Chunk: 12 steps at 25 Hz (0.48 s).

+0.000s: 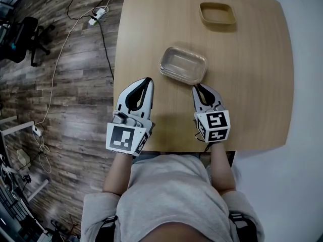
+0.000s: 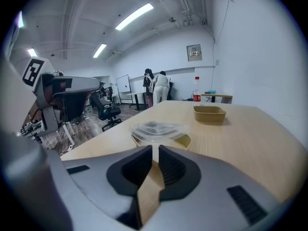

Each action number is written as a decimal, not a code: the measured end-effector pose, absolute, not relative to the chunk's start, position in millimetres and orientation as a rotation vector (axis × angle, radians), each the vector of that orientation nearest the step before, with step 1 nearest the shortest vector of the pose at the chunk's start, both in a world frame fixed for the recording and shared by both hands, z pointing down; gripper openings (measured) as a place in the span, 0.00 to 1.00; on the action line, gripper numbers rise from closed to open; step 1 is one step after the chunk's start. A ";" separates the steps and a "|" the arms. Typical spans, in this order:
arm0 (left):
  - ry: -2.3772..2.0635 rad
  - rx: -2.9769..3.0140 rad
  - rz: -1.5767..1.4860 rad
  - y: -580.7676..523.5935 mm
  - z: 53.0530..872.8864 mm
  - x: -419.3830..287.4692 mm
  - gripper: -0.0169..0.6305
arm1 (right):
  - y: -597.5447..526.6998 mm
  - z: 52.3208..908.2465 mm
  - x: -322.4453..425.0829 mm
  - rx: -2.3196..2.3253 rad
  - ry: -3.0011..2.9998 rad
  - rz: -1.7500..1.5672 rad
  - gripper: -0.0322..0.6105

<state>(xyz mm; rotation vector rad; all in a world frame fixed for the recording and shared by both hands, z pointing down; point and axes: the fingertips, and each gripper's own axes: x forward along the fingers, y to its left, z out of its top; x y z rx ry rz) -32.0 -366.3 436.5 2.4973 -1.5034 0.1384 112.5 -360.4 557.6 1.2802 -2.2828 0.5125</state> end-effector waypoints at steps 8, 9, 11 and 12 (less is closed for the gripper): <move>-1.491 2.554 0.102 -346.4 418.9 -36.2 0.05 | -347.8 515.7 112.8 1.399 -2.336 0.416 0.13; -1.489 2.562 0.098 -343.6 417.0 -36.0 0.05 | -345.9 511.9 113.8 1.411 -2.339 0.406 0.13; -1.485 2.577 0.091 -337.1 413.4 -35.4 0.05 | -340.2 504.2 116.2 1.436 -2.344 0.388 0.13; -1.482 2.584 0.086 -333.6 410.9 -35.2 0.05 | -336.5 499.4 117.5 1.449 -2.345 0.378 0.13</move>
